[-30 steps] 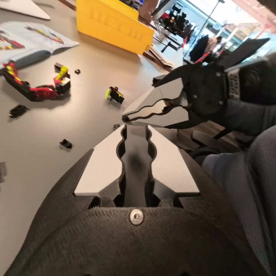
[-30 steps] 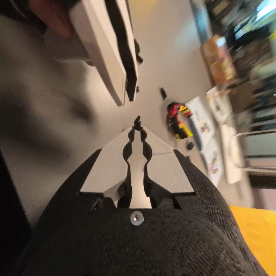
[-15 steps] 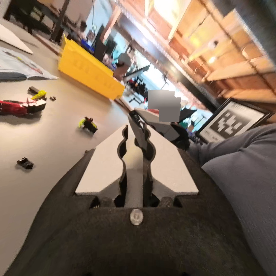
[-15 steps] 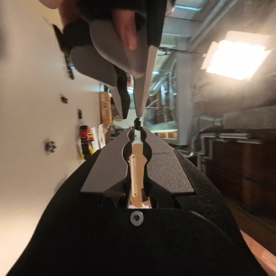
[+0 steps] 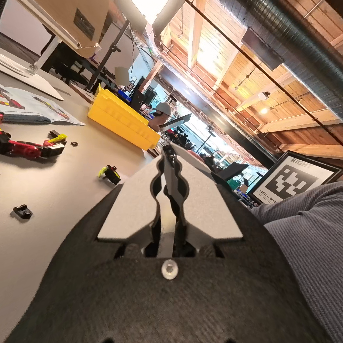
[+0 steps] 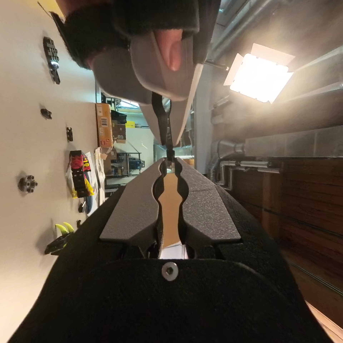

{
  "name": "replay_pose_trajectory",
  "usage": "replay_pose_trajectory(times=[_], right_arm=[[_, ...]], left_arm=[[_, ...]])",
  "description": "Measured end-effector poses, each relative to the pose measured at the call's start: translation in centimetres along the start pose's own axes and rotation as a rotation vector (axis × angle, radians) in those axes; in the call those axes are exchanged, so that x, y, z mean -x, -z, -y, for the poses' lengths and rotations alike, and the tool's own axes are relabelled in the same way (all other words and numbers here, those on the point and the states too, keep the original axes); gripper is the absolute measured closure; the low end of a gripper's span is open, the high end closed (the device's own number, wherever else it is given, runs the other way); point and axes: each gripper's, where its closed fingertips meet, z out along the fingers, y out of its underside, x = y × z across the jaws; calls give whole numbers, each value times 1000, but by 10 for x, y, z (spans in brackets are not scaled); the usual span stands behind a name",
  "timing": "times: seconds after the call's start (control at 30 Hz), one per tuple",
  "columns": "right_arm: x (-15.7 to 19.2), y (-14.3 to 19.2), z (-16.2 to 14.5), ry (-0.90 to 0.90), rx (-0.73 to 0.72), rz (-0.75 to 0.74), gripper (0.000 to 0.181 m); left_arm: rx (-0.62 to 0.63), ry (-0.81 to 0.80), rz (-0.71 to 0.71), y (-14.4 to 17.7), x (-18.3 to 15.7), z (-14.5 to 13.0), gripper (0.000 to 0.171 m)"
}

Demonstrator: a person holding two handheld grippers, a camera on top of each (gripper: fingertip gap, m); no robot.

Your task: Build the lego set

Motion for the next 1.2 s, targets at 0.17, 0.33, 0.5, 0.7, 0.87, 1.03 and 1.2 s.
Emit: replay_pose_trajectory(times=[0.17, 0.33, 0.5, 0.7, 0.87, 1.03, 1.2], right_arm=[[-1, -2, -3, 4, 18, -5, 176], [1, -1, 2, 33, -3, -7, 175], [4, 0, 3, 51, -24, -4, 175], [57, 16, -5, -598, -49, 523, 169], [87, 34, -4, -1476, 140, 1078, 159], [116, 44, -4, -1530, 296, 1265, 154], [126, 40, -7, -1405, 320, 1228, 156]], left_arm=[[6, 16, -2, -1, 0, -2, 159], [8, 36, -8, -3, -1, -3, 164], [13, -11, 68, -1, 6, -4, 168], [274, -342, 212, 18, 29, -12, 170], [476, -535, 293, 33, 49, -28, 170], [560, -586, 331, 35, 63, -42, 170], [566, -578, 315, 33, 63, -44, 170]])
